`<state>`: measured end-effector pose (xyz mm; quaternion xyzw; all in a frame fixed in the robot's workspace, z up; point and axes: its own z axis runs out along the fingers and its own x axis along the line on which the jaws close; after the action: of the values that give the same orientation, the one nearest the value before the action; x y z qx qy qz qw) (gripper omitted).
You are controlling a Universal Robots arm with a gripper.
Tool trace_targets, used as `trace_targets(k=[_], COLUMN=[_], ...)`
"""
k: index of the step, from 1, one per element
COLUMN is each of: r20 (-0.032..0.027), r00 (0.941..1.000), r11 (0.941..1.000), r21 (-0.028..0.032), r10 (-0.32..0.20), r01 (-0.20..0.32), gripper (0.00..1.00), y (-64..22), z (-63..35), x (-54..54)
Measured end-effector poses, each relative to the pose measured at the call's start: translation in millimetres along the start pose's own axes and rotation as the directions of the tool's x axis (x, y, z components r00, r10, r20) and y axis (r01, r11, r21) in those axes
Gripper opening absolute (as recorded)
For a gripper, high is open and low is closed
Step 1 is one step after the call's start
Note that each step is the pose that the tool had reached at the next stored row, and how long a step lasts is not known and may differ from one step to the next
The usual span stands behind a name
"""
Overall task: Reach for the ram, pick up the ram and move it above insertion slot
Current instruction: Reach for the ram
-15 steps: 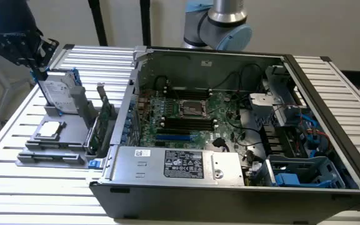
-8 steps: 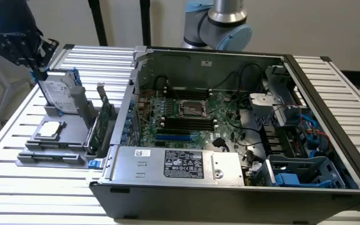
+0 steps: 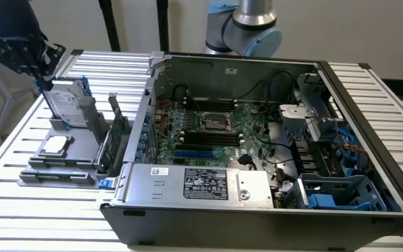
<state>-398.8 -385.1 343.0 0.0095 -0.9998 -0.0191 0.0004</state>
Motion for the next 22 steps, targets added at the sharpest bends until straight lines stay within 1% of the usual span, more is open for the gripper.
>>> trace_targets(k=[5, 8, 10, 14, 22], r20=[-0.0018, -0.0044, -0.0069, -0.0126, -0.0220], r00=[1.0000, 1.0000, 1.0000, 0.9999, 0.9998], r11=[1.0000, 1.0000, 1.0000, 1.0000, 1.0000], r21=[0.0000, -0.0001, 0.0000, 0.0003, 0.0009], r10=[0.000, 0.000, 0.000, 0.000, 0.000], r01=[0.000, 0.000, 0.000, 0.000, 0.000], gripper=[0.11, 0.11, 0.11, 0.11, 0.11], y=[-21.5, -35.0, -41.9, -53.4, -70.4], z=[-0.8, -1.3, -1.6, -2.1, -2.7], x=[0.4, 0.3, -0.7, -4.9, -18.9])
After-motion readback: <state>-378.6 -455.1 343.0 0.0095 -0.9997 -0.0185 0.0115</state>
